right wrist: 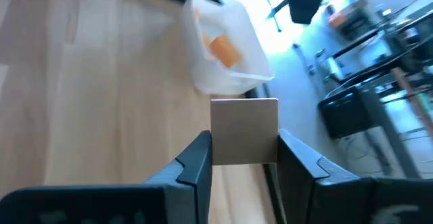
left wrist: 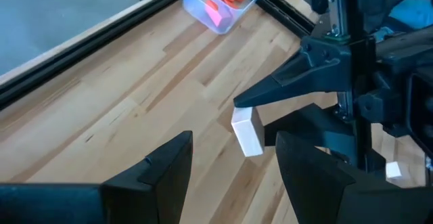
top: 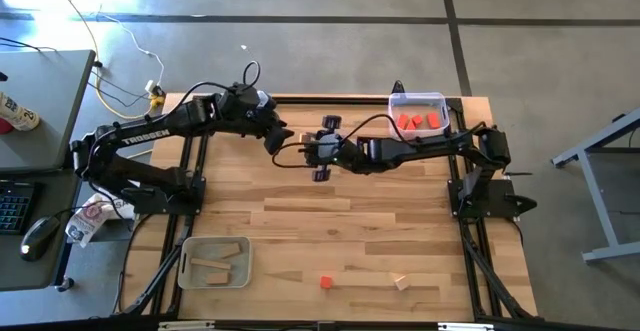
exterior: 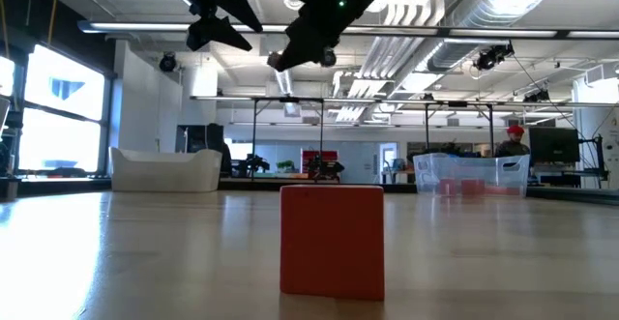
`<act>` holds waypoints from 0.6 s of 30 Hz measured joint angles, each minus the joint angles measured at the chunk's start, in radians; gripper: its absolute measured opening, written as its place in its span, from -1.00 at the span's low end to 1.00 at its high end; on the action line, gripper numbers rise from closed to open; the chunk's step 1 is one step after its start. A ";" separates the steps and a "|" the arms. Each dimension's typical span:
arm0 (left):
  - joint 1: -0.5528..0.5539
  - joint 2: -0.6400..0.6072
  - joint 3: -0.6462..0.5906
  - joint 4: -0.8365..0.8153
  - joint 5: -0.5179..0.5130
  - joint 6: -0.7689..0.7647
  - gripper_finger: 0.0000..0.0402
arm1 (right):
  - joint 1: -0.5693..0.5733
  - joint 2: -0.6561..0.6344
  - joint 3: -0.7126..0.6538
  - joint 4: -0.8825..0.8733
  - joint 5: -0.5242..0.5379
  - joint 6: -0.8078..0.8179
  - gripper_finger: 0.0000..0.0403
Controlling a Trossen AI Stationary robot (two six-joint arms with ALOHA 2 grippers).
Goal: Sort & place blocks by color
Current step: Put the brown block into the gray bin
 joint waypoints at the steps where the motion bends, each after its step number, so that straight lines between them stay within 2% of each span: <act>1: -0.006 0.000 0.000 0.004 -0.008 0.000 -0.01 | 0.001 0.000 0.000 0.019 0.009 -0.010 -0.51; 10: -0.042 0.001 0.000 0.036 -0.021 -0.022 -0.01 | 0.002 0.000 0.000 0.141 0.026 -0.106 -0.51; 18: -0.049 0.063 0.000 0.075 -0.018 -0.025 -0.01 | 0.034 0.000 0.000 0.183 0.031 -0.193 -0.51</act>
